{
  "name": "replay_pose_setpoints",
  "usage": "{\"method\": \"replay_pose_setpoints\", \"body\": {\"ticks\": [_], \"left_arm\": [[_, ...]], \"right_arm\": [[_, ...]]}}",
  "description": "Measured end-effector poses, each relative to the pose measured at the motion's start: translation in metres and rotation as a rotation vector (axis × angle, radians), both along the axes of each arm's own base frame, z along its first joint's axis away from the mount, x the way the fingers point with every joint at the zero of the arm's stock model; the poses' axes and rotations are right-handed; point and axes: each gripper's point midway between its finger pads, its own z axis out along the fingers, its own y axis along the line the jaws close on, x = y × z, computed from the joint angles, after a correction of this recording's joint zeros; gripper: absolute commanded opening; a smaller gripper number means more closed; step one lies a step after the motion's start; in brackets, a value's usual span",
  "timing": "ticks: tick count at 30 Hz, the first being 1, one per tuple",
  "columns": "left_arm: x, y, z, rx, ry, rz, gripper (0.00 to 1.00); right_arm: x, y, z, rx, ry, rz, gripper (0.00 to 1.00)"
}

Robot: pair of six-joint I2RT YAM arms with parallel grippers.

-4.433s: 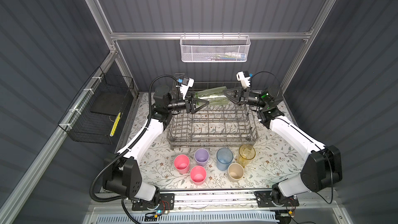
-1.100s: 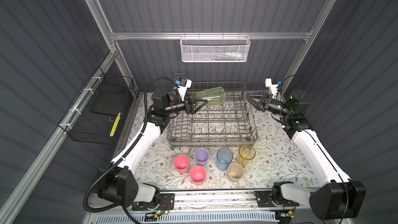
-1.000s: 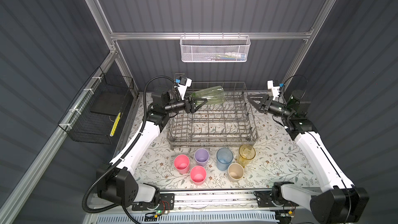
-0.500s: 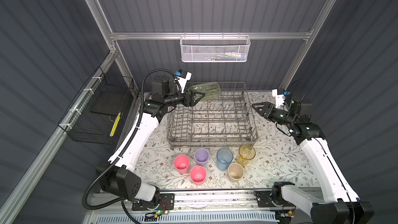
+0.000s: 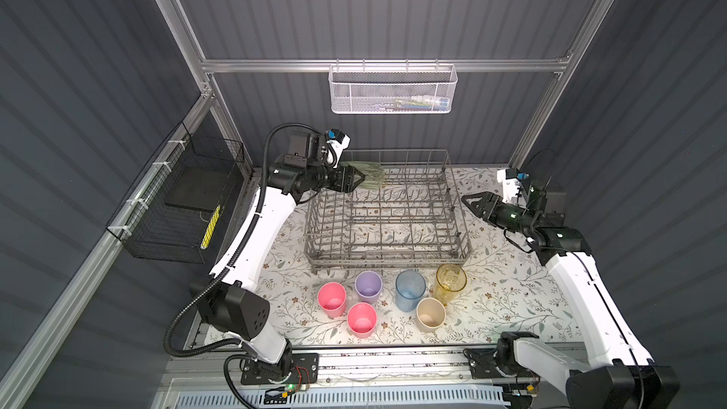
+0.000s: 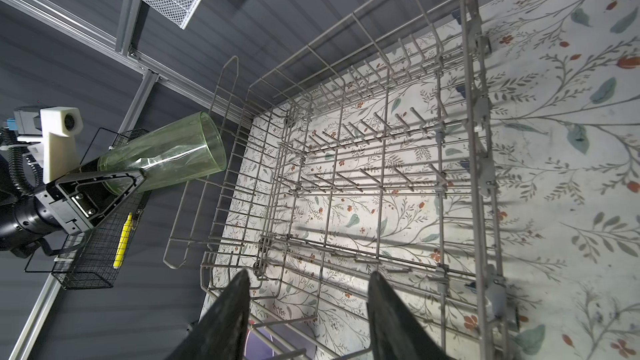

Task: Load cups into a dish rack
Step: Pass the cup.

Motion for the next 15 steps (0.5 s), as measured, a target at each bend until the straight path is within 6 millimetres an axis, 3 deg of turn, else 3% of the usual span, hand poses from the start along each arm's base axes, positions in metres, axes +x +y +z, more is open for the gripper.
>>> {"method": "replay_pose_setpoints", "body": {"ticks": [6,15], "left_arm": [[0.009,0.022,-0.015,0.138,0.061,0.098,0.36],[0.006,0.043,-0.044,0.293,0.173,0.160,0.35]], "right_arm": [[0.001,-0.002,-0.013,-0.007,0.026,-0.006,0.56],[-0.001,-0.003,-0.032,-0.014,0.063,-0.010,0.56]]}}
